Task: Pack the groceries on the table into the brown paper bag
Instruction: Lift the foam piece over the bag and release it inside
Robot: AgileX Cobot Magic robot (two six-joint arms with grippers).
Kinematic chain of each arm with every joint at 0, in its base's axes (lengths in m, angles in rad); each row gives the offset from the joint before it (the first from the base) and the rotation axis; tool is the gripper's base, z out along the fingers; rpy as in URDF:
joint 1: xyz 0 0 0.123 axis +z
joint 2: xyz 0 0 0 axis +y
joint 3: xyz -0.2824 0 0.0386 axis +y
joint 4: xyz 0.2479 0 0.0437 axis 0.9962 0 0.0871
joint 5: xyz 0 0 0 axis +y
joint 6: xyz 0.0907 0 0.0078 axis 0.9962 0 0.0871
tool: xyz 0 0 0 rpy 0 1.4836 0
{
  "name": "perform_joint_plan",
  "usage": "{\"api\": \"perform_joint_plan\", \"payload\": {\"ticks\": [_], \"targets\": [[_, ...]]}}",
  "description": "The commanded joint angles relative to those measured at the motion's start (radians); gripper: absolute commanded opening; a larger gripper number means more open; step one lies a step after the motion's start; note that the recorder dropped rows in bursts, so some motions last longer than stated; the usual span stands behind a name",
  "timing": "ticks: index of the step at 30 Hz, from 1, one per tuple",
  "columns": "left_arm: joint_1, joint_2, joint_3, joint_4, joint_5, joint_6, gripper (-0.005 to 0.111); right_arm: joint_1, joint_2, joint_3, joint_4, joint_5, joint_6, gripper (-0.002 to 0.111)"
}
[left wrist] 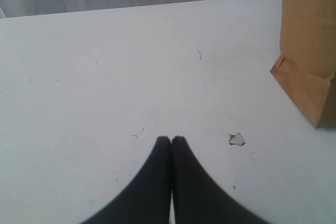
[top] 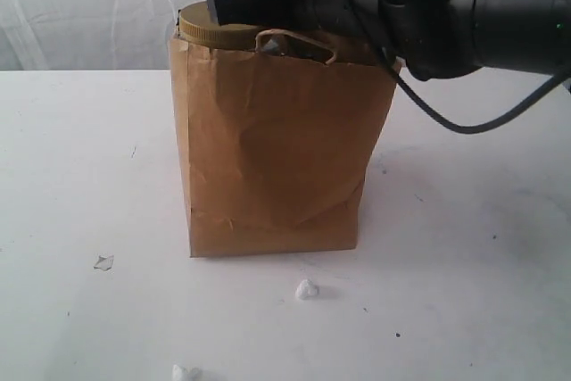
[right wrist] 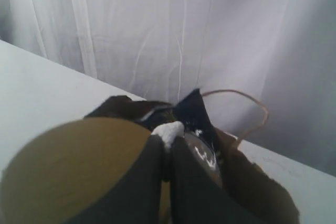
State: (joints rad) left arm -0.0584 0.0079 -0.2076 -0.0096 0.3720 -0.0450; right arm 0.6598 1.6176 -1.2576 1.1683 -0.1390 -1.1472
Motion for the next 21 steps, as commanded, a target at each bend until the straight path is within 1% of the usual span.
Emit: {"api": "perform_joint_plan", "payload": {"ticks": [1, 4, 7, 11, 13, 15, 21], "targets": [[-0.007, -0.008, 0.002, -0.01, -0.004, -0.002, 0.0, -0.015, 0.001, 0.063, 0.01, -0.008, 0.0, 0.0], [-0.007, -0.008, 0.002, -0.01, -0.004, -0.002, 0.0, -0.015, -0.001, 0.072, 0.01, 0.003, 0.0, 0.0], [-0.007, -0.008, 0.002, -0.01, -0.004, -0.002, 0.0, -0.015, -0.003, 0.072, 0.008, -0.04, 0.0, 0.001], [-0.007, -0.008, 0.002, -0.01, -0.004, -0.002, 0.0, -0.015, -0.01, 0.072, 0.008, -0.083, 0.0, 0.011], [-0.007, -0.008, 0.002, -0.01, -0.004, -0.002, 0.0, -0.015, -0.014, 0.072, 0.01, -0.086, 0.0, 0.018], [-0.007, -0.008, 0.002, -0.01, -0.004, -0.002, 0.0, -0.015, -0.02, 0.072, 0.01, -0.087, 0.0, 0.022], [-0.007, -0.008, 0.002, -0.01, -0.004, -0.002, 0.0, -0.015, -0.06, 0.072, 0.01, -0.083, 0.0, 0.024]]}}
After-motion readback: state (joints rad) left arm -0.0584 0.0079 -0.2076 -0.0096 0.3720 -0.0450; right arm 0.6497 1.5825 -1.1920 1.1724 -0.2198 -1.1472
